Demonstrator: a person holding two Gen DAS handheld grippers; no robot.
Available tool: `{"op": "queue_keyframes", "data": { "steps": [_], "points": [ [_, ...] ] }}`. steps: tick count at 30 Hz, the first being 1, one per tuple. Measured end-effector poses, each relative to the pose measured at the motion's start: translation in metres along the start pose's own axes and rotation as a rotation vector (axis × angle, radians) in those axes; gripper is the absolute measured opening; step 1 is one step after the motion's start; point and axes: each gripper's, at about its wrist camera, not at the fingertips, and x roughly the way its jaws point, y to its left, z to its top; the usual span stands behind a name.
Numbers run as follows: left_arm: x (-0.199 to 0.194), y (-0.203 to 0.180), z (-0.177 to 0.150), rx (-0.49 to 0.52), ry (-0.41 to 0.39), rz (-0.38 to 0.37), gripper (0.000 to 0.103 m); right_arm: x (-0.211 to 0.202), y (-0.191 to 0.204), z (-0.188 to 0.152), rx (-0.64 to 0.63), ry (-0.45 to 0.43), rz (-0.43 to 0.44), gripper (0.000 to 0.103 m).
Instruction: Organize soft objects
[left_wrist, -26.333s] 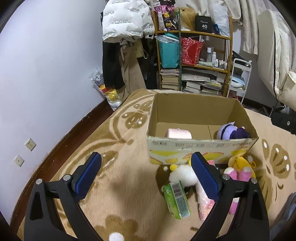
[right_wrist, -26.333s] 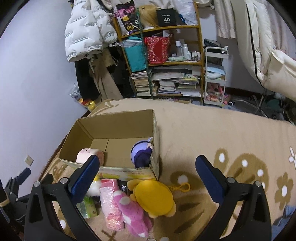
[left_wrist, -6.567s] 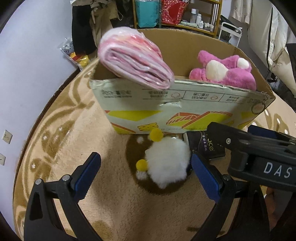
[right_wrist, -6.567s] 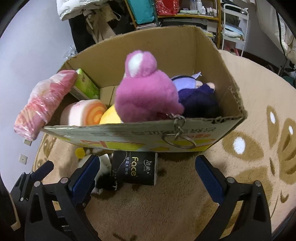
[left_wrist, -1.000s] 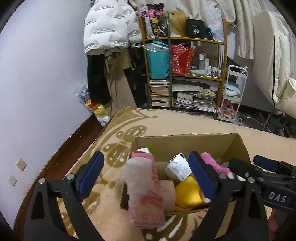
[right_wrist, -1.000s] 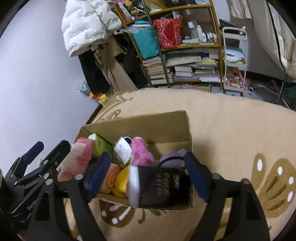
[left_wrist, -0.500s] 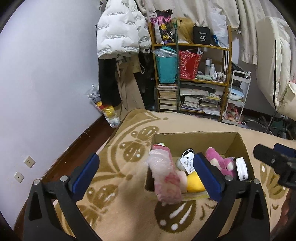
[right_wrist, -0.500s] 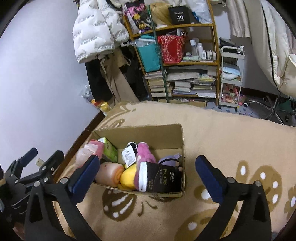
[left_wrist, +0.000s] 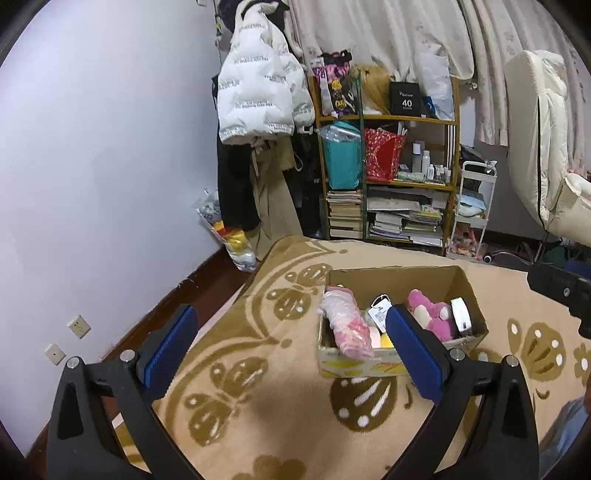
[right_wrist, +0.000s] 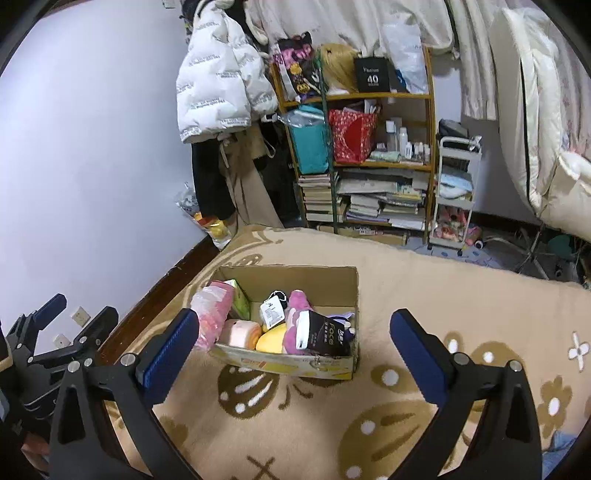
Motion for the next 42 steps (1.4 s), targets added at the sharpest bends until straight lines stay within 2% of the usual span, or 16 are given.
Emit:
{"op": "queue_keyframes", "data": {
  "steps": [6,13,17,20,30,36,42],
  "points": [
    [-0.026,0.008,-0.013,0.011,-0.025,0.040,0.101,-0.037,0.010,-0.008,-0.042,-0.063,-0.008,0.103],
    [-0.064,0.023,-0.036,-0.060,-0.099,-0.011,0.101,-0.073,0.019,-0.026,-0.080,-0.132,-0.012,0.103],
    [-0.081,0.027,-0.049,-0.086,-0.155,-0.015,0.101,-0.086,0.020,-0.040,-0.076,-0.168,-0.018,0.103],
    [-0.087,0.028,-0.059,-0.081,-0.168,-0.014,0.101,-0.091,0.020,-0.051,-0.074,-0.185,-0.024,0.103],
    [-0.081,0.036,-0.089,-0.098,-0.171,0.005,0.101,-0.094,0.012,-0.072,-0.074,-0.242,-0.055,0.103],
    [-0.070,0.034,-0.096,-0.089,-0.148,0.014,0.101,-0.084,0.008,-0.076,-0.069,-0.196,-0.076,0.103],
    [-0.068,0.034,-0.098,-0.085,-0.140,0.011,0.101,-0.081,0.008,-0.078,-0.076,-0.187,-0.101,0.103]
  ]
}}
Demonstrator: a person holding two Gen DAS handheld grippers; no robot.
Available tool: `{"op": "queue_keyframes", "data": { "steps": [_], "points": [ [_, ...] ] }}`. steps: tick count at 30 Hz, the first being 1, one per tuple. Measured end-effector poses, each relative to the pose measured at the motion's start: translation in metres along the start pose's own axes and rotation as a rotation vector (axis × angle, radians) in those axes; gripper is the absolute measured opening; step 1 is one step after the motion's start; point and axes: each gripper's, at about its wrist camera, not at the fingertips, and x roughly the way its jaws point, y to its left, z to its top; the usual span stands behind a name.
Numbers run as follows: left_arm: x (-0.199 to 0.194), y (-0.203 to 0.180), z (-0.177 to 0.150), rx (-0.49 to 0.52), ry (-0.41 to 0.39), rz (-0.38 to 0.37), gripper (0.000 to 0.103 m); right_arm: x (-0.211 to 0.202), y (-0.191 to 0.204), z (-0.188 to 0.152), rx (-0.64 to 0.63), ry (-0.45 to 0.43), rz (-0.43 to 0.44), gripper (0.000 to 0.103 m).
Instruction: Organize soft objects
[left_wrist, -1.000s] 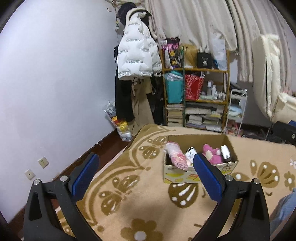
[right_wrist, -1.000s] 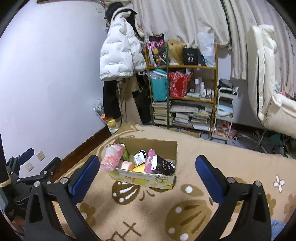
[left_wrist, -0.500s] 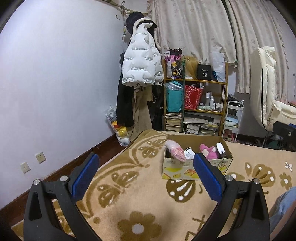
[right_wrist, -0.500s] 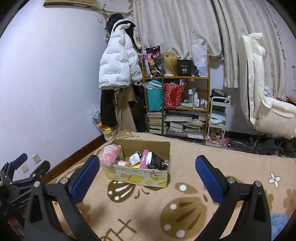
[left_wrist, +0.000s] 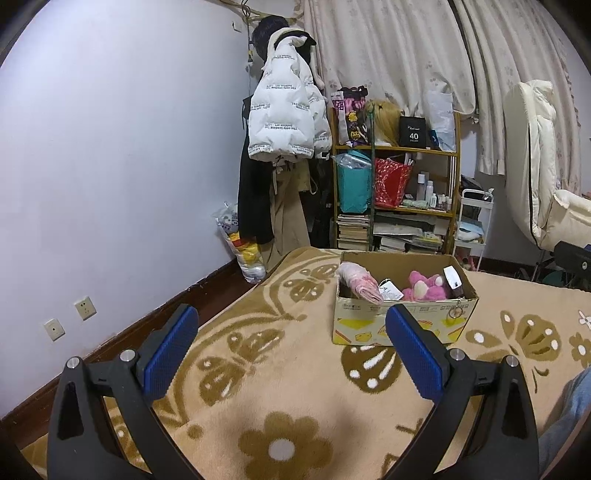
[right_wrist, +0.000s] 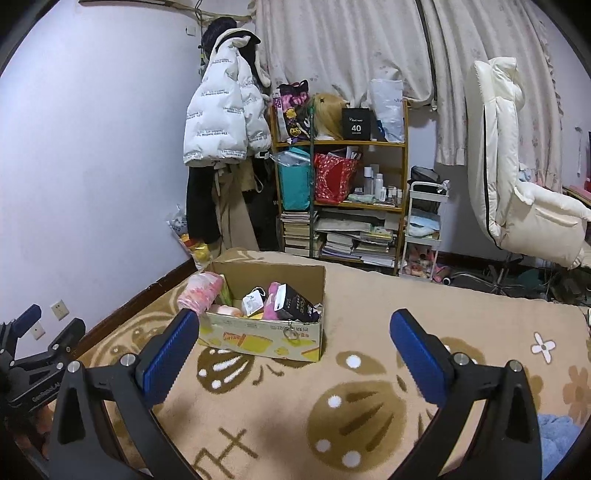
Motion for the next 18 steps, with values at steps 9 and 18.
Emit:
{"op": "queue_keyframes", "data": {
  "steps": [9,18],
  "points": [
    [0.0020,-0.0030,-0.0024,0.014,0.010,-0.020,0.101,0.0001,-0.0007,-0.0026,0.008,-0.008,-0.011,0.103],
    [0.0006,-0.0070,-0.0037,0.035,0.000,-0.014,0.101,-0.0001,-0.0007,-0.0026,0.007,-0.009,-0.013,0.103]
  ]
}}
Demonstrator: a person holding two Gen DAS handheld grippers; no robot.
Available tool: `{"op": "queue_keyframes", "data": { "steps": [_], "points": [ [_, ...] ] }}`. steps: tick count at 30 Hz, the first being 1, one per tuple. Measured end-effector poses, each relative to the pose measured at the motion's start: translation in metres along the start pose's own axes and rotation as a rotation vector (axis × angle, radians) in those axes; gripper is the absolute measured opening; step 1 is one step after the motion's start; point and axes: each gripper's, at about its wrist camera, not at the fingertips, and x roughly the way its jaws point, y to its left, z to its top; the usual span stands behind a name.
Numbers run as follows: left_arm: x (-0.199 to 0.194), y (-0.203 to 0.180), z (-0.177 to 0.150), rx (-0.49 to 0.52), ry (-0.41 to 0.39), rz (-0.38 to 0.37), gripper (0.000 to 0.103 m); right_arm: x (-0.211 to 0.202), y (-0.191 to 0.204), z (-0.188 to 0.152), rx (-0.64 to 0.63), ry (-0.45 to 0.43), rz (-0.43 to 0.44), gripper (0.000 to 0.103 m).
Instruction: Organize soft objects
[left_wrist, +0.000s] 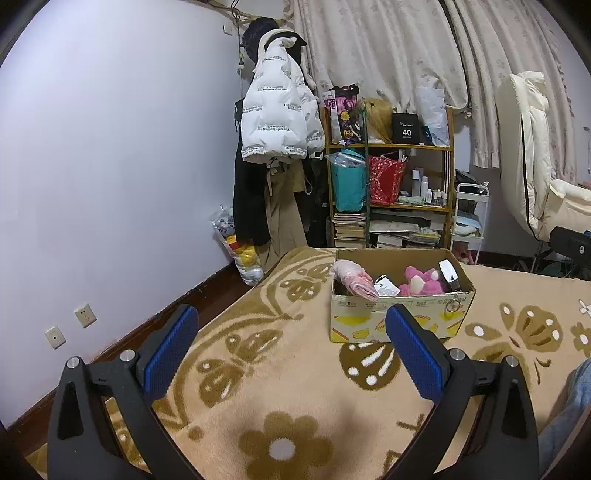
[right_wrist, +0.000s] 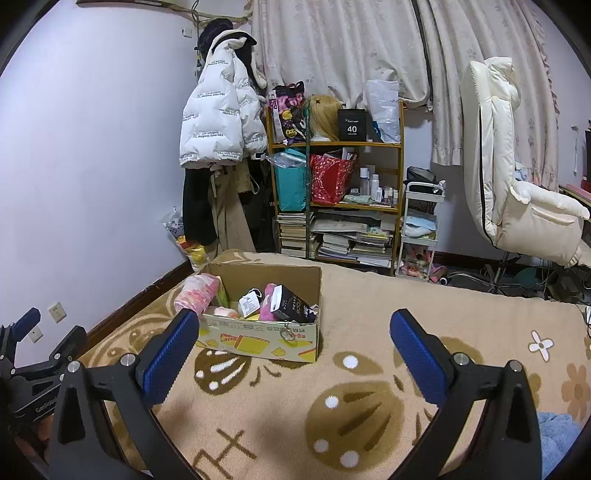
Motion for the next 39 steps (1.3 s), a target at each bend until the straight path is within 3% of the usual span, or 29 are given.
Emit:
{"op": "queue_keyframes", "data": {
  "steps": [39],
  "points": [
    [0.0028,-0.0001,-0.0021,0.029,0.014,-0.014,0.101,-0.0003,-0.0012,-0.0003,0.000,-0.001,-0.003,0.103]
  ]
}}
